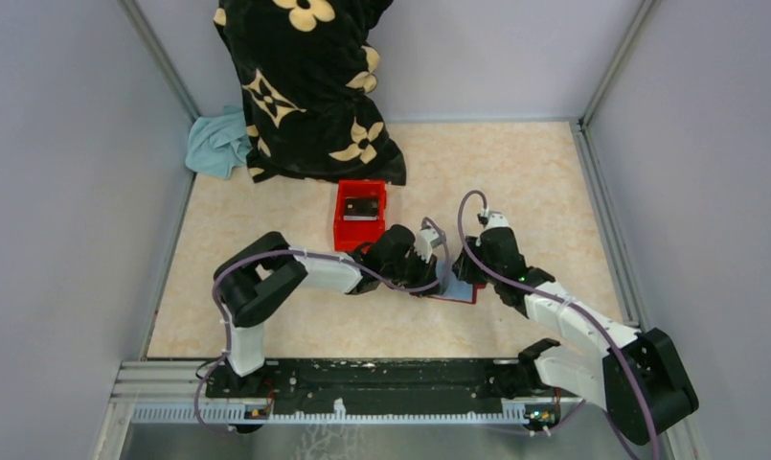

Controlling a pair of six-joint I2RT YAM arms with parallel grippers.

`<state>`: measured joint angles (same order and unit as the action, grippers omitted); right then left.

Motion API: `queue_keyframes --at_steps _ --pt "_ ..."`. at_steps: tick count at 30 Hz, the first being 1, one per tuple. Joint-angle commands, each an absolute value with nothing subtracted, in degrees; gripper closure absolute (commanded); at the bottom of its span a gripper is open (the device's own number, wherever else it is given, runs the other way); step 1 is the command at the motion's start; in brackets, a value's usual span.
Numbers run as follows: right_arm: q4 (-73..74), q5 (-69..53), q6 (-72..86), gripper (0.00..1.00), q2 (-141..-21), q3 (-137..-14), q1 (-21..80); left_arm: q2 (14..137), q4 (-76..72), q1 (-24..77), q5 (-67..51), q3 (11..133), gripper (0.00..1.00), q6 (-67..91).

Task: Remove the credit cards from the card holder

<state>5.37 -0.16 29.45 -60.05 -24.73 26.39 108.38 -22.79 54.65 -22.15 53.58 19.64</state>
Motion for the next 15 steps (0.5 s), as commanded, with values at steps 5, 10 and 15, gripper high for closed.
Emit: queue_keyframes --at_steps 5,10,15 --pt "1.7 -2.2 30.2 0.72 -56.4 -24.8 26.1 112.3 -20.8 54.7 -21.0 56.7 0.94 20.6" --pt "1.1 -3.9 30.2 0.72 -57.1 -24.8 26.0 111.9 -16.2 54.3 -19.7 58.7 0.94 18.1" --pt "1.3 -3.8 30.4 0.72 -55.7 -24.9 26.1 112.4 -14.0 53.4 -18.9 59.6 0.94 17.6"
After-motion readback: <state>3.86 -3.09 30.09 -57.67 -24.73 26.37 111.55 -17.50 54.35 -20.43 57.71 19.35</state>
